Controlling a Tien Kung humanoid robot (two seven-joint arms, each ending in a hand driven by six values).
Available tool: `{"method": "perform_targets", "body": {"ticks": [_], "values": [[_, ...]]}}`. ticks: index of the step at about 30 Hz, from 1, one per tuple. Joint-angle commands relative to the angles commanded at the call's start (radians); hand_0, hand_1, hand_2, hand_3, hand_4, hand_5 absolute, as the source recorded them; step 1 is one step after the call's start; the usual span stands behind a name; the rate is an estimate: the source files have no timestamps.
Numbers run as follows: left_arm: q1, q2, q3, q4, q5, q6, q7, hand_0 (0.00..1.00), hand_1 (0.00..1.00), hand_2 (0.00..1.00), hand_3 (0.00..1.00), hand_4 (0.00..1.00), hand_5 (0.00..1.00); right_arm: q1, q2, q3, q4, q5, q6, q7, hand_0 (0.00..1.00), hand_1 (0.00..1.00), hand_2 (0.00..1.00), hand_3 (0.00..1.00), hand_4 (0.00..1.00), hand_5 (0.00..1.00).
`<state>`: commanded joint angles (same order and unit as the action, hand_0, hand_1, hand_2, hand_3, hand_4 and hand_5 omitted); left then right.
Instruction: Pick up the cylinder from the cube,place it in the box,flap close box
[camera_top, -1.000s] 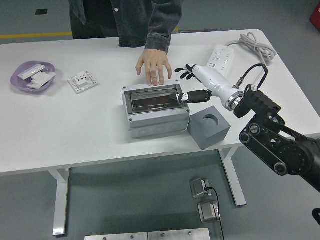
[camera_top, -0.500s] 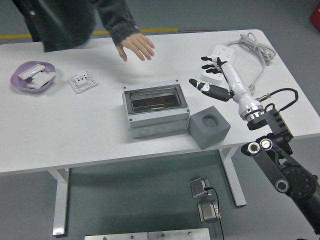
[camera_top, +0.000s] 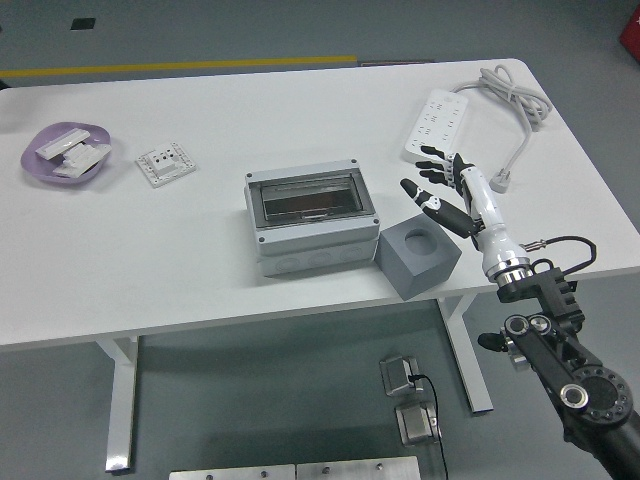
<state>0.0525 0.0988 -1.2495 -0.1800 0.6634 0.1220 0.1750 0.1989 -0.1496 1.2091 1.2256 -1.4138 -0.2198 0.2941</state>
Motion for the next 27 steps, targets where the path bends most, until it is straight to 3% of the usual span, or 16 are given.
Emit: {"method": "perform_targets", "body": {"ticks": [9,27], "values": [[0.002,0.016,-0.018,0.0,-0.006,0.008,0.003,0.663,0.651,0.602,0.666,0.606,0.197,-0.051,-0.008,0.02,0.012,0.08,0.027,0.01,0.881,0.886,0.909,0.962,0.998,0.619],[0.021,0.029,-0.095,0.0,0.014,0.018,0.005,0.663,0.651,0.603,0.672,0.621,0.204,-0.104,0.014,0.078,0.037,0.116,0.065,0.019,0.886,0.866,0.886,0.939,0.998,0.649]]}}
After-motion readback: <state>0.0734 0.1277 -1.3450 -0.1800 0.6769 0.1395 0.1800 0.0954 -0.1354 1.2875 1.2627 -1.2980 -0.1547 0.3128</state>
